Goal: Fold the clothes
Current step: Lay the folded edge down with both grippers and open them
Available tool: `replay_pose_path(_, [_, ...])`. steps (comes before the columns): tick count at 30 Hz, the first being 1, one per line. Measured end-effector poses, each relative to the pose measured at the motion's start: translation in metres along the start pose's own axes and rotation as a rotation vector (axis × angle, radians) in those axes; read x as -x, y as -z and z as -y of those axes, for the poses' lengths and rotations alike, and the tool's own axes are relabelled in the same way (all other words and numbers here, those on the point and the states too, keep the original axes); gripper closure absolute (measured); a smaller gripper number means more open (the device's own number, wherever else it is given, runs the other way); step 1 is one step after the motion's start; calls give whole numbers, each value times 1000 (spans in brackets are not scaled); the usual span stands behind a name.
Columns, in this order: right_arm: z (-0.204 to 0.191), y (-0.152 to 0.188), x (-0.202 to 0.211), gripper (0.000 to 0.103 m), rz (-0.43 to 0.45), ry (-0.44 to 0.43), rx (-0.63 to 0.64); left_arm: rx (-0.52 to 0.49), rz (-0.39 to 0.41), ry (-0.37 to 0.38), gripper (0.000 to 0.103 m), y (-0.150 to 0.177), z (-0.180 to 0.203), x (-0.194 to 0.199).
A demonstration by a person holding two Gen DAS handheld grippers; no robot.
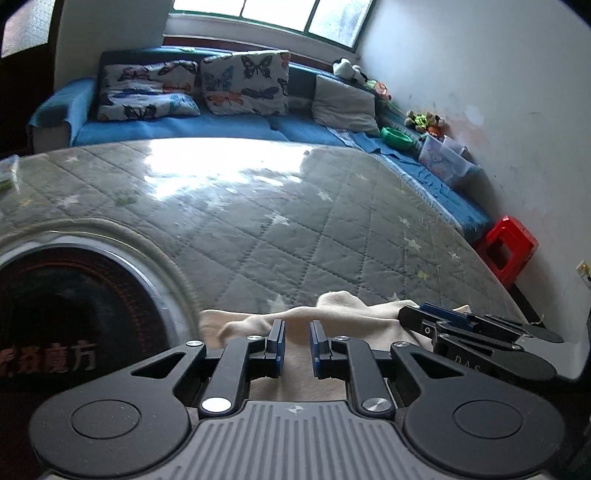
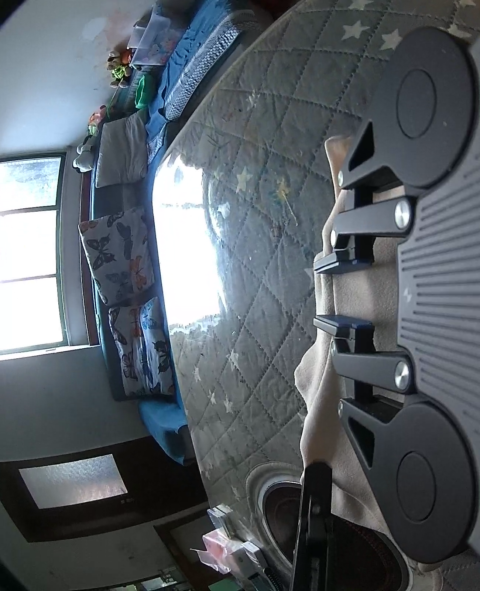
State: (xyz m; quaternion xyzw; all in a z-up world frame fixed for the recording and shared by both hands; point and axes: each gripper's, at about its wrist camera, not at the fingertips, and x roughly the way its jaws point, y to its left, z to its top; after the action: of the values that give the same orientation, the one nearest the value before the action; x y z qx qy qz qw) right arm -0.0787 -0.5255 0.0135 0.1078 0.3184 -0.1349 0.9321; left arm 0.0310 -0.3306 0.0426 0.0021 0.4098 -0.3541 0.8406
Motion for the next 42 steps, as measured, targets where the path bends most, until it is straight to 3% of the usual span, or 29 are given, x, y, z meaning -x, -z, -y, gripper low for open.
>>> replay_pose_path(12, [-12,-2,11,70,20,-21,46,3,-33,-5,87,3,-2,-18])
replay_pose_path(22, [-27,12,40,70,22,-50,103,-54,13,11,87,11,8,13])
replay_pose_path(42, [-51,74,95,70,-37,-33,234,-252,22,41,87,84,25,55])
